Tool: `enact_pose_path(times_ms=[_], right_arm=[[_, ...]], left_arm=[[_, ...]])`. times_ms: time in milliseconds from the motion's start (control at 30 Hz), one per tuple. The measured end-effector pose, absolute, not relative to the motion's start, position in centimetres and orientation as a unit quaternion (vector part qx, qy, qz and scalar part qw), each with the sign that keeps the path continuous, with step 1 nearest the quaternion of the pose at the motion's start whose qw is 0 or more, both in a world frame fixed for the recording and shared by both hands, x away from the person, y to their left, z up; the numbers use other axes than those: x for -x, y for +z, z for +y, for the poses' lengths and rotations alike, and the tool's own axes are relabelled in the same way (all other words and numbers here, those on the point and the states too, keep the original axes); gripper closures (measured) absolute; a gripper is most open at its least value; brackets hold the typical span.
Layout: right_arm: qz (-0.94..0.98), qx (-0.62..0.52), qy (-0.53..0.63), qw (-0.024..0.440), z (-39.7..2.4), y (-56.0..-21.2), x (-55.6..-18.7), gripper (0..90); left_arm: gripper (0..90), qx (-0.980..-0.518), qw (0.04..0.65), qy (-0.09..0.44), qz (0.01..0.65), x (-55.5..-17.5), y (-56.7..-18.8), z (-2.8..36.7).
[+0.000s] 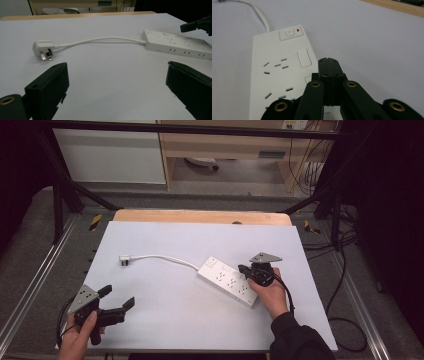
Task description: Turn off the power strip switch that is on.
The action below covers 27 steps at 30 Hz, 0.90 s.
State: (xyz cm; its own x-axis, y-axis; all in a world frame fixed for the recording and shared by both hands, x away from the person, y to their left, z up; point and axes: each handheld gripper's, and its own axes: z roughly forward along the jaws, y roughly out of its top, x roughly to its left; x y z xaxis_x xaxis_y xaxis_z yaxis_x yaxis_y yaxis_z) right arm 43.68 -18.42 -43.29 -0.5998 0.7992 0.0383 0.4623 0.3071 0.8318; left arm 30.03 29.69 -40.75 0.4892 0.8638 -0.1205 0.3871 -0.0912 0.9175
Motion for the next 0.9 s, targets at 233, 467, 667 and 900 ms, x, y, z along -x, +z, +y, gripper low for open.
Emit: enact_pose_path(times_ms=[233, 467, 667, 900], right_arm=[[0.786, -0.4, 0.429, 0.195, -18.45, -43.59, -43.24, 90.0], [0.787, -0.4, 0.427, 0.194, -18.49, -43.74, -42.98, 90.0], [0.789, -0.4, 0.425, 0.193, -18.46, -43.82, -42.87, 90.0], [0.789, -0.402, 0.424, 0.191, -18.44, -44.02, -42.78, 90.0]], left_arm=[[4.6, -0.7, 0.505, 0.236, 0.447, -30.03, -40.74, 29.68], [4.7, -0.7, 0.505, 0.236, 0.447, -30.03, -40.75, 29.67], [4.6, -0.7, 0.505, 0.236, 0.447, -30.03, -40.75, 29.67], [4.7, -0.7, 0.505, 0.236, 0.447, -30.03, -40.75, 29.66]])
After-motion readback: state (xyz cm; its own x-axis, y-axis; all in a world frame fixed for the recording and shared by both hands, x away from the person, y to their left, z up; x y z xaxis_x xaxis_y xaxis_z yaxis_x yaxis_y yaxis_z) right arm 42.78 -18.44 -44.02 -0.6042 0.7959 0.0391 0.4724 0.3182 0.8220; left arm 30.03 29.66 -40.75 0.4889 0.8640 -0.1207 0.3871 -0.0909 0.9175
